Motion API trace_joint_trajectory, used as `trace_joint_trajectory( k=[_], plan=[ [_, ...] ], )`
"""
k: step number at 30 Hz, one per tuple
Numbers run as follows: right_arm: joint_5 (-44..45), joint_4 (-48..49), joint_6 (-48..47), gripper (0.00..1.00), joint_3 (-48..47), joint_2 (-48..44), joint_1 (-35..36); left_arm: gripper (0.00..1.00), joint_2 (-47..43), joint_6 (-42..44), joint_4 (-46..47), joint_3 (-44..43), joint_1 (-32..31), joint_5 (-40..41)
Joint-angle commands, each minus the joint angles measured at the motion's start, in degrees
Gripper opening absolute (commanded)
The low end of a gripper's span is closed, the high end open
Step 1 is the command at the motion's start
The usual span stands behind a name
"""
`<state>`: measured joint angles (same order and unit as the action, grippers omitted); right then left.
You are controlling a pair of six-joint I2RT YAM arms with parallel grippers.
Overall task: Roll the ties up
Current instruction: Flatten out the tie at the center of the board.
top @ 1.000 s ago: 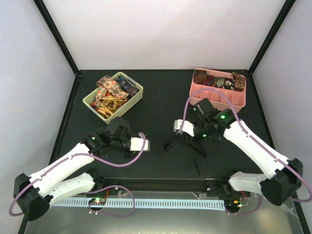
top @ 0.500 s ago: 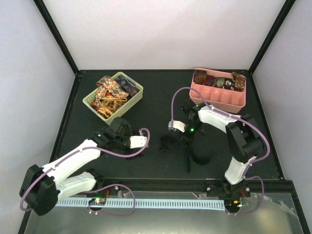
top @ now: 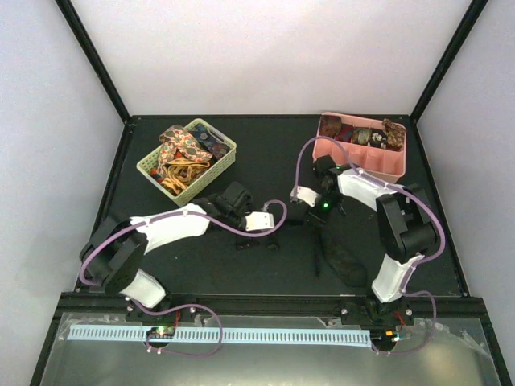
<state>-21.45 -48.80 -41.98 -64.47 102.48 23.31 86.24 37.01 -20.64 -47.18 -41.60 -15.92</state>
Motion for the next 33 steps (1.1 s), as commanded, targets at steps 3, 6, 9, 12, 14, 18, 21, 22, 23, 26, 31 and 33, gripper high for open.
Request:
trace_joint_trajectory(
  k=[3,6,9,12,14,18,21,22,23,26,31,33],
  plan=[
    [3.47,2.22,3.49,0.59,-1.89,-4.50,-3.36,0.86,7.23,-4.29,-0.38,-5.49,-4.41,10.06],
    [4.22,2.04,4.02,0.62,-1.10,-6.48,-4.03,0.85,10.08,-4.84,-1.21,-7.28,-4.67,10.25],
    [2.96,1.20,4.64,0.69,-0.96,-8.17,-6.65,0.80,12.36,-4.74,-2.77,-9.20,-4.97,10.43],
    [1.15,-0.01,4.98,0.71,-1.06,-10.55,-9.07,0.69,14.13,-4.27,-5.47,-11.03,-4.93,10.47],
    [-0.10,-1.10,4.74,0.71,-0.81,-13.29,-10.02,0.61,14.50,-3.52,-7.00,-11.08,-4.69,10.72],
    [-2.12,-3.01,4.54,0.73,0.06,-17.17,-10.23,0.45,12.11,-1.83,-9.24,-8.11,-2.76,10.54],
    [-3.95,-4.33,4.38,0.72,0.21,-19.06,-10.21,0.35,8.13,-0.23,-11.81,-5.66,0.67,9.17],
    [-4.71,-4.28,4.64,0.72,0.68,-19.55,-10.17,0.31,6.37,0.21,-12.71,-4.78,1.86,8.51],
    [-5.89,-4.23,4.70,0.72,1.32,-20.05,-10.11,0.29,4.47,1.13,-13.46,-3.66,2.99,8.34],
    [-7.80,-3.91,5.28,0.71,3.39,-20.75,-9.47,0.20,-0.55,3.98,-15.13,-0.13,7.26,8.26],
    [-4.22,-2.67,4.98,0.71,5.94,-23.13,-9.25,0.17,-6.28,8.40,-17.52,2.82,15.49,5.76],
    [-2.57,-2.26,4.78,0.71,6.74,-24.25,-9.27,0.36,-9.00,9.42,-17.43,3.17,15.51,1.90]
  ],
)
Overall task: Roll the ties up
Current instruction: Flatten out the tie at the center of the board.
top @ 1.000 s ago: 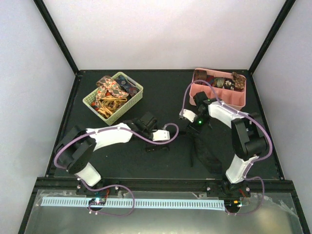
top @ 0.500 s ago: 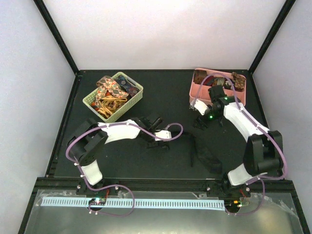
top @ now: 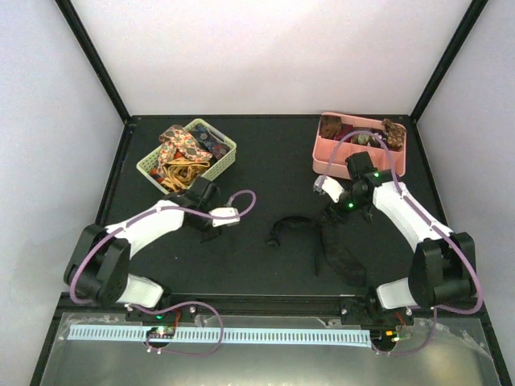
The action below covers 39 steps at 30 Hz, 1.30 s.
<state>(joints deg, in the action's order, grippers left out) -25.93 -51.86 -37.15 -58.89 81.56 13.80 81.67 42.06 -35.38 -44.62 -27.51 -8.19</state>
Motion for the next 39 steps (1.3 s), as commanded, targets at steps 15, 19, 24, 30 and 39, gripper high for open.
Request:
trace_joint_trajectory(
  k=[15,19,24,30,39],
  plan=[
    [6.43,6.69,4.05,0.70,9.40,-6.33,0.19,0.84,13.83,-14.05,11.02,-16.89,-22.96,2.54],
    [8.67,10.15,5.58,0.71,9.88,-2.05,0.25,0.89,20.02,-15.47,11.88,-19.13,-24.51,8.14],
    [8.05,11.67,3.81,0.67,10.96,3.10,0.21,0.78,24.92,-15.23,10.40,-20.11,-24.52,11.43],
    [9.83,12.01,-0.21,0.40,13.10,6.84,0.18,0.39,21.88,-12.84,8.32,-15.78,-23.07,10.28],
    [8.04,-5.01,-12.50,0.04,10.87,3.28,0.15,0.02,3.83,-0.39,-2.40,-6.92,-15.25,-5.00]
  ],
)
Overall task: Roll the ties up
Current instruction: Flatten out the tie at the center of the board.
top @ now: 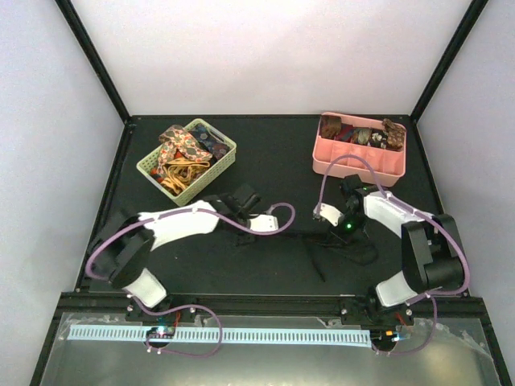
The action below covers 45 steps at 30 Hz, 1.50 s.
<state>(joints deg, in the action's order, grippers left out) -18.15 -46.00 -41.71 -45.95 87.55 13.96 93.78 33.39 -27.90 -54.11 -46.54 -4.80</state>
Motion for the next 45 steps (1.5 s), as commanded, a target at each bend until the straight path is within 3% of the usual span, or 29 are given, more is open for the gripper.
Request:
trace_joint_trajectory(
  k=[1,7,12,16,18,19,21,24,30,32,36,37,40,45],
  plan=[
    [-0.22,-13.06,-10.20,0.03,-2.94,-2.43,0.02,0.01,-10.15,10.78,-11.88,3.17,4.83,-10.67],
    [-2.22,-21.36,-15.39,0.02,-11.65,7.47,0.02,0.02,-12.27,23.12,-20.08,4.81,10.75,-15.57],
    [-1.92,-17.81,-13.21,0.06,-17.25,15.28,0.01,0.02,-5.65,27.03,-21.97,3.08,15.95,-19.03],
    [-0.55,-15.58,-11.51,0.18,-19.34,17.76,0.01,0.02,-3.17,26.82,-21.46,1.07,18.43,-21.53],
    [1.89,-12.96,-9.96,0.37,-18.83,17.46,0.01,0.02,-3.25,26.38,-20.46,0.83,18.87,-22.43],
    [3.25,-11.66,-9.20,0.41,-18.62,17.36,-0.01,0.02,-2.69,26.50,-20.38,0.37,18.94,-22.52],
    [5.17,-9.03,-7.05,0.42,-18.68,16.91,0.03,0.02,-0.13,25.90,-20.46,-1.41,19.00,-21.71],
    [4.54,-6.58,-3.90,0.44,-17.99,12.59,0.03,0.29,4.11,23.89,-21.57,-4.86,19.99,-21.99],
    [-3.20,-3.16,-1.44,0.65,-10.73,-3.46,0.26,0.53,3.48,18.19,-16.41,-7.28,26.11,-22.09],
    [-6.71,-4.50,-2.21,0.67,-8.91,-7.13,0.72,0.58,1.72,15.95,-14.26,-7.58,28.30,-22.73],
    [-9.70,-4.52,-2.44,0.68,-4.22,-11.43,4.41,0.82,-6.33,12.90,-8.98,-5.03,30.38,-24.63],
    [-9.46,-4.12,-2.13,0.67,-3.29,-11.27,5.59,0.96,-8.93,12.18,-7.54,-3.54,30.46,-24.83],
    [-6.68,-1.77,-0.33,0.65,-1.50,-8.25,8.80,0.99,-17.81,9.21,-2.40,0.42,30.79,-26.39],
    [-4.88,1.25,1.87,0.60,-2.13,-3.27,9.73,0.99,-34.15,-6.00,19.49,12.51,30.90,-20.57]
  ],
)
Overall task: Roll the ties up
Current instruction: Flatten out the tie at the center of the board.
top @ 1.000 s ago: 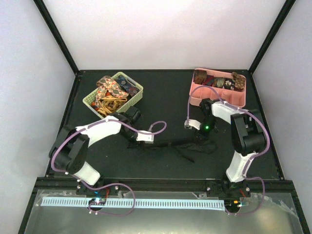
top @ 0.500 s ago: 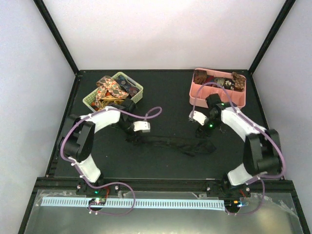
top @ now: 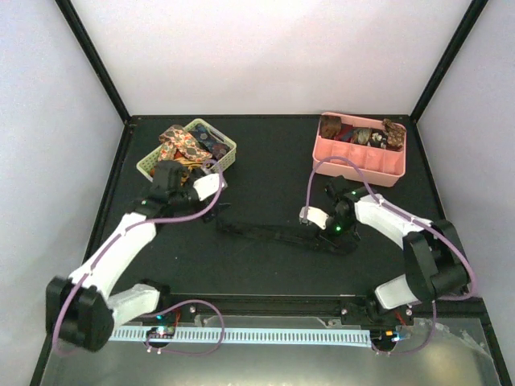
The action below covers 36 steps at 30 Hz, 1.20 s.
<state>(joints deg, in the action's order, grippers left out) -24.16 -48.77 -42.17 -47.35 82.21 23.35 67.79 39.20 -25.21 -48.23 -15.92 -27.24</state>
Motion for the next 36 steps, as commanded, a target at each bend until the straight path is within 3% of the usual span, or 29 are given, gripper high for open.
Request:
trace_joint_trajectory(
  k=[1,6,9,11,18,23,32,36],
  plan=[
    [1.52,4.42,2.52,0.60,-0.92,2.60,0.51,0.99,-9.32,-13.29,19.12,8.99,0.23,1.93],
    [5.32,7.85,2.98,0.73,-0.35,4.84,1.25,0.99,-4.18,0.71,-0.88,3.67,0.11,-6.59],
    [7.47,8.64,3.11,0.76,-1.12,7.50,1.26,0.99,-1.30,4.76,-4.83,3.24,-0.03,-7.42],
    [9.46,9.45,2.93,0.74,-1.45,10.00,1.23,0.99,-0.07,5.97,-4.88,3.93,-0.28,-6.69],
    [14.78,8.60,-0.28,0.44,-0.03,11.53,0.95,0.97,0.81,10.61,-7.71,5.01,-0.99,-5.85],
    [17.68,5.89,-5.99,0.32,2.92,10.21,-1.82,0.94,-0.07,16.20,-9.16,6.65,-2.15,-7.27],
    [24.33,6.13,-17.42,0.29,5.82,7.69,-10.60,0.88,1.23,17.62,-6.90,9.14,-7.59,-5.43],
    [21.60,5.48,-17.18,0.46,2.84,6.74,-12.12,0.88,4.99,16.85,-4.65,7.75,-8.74,-3.72]
  ],
)
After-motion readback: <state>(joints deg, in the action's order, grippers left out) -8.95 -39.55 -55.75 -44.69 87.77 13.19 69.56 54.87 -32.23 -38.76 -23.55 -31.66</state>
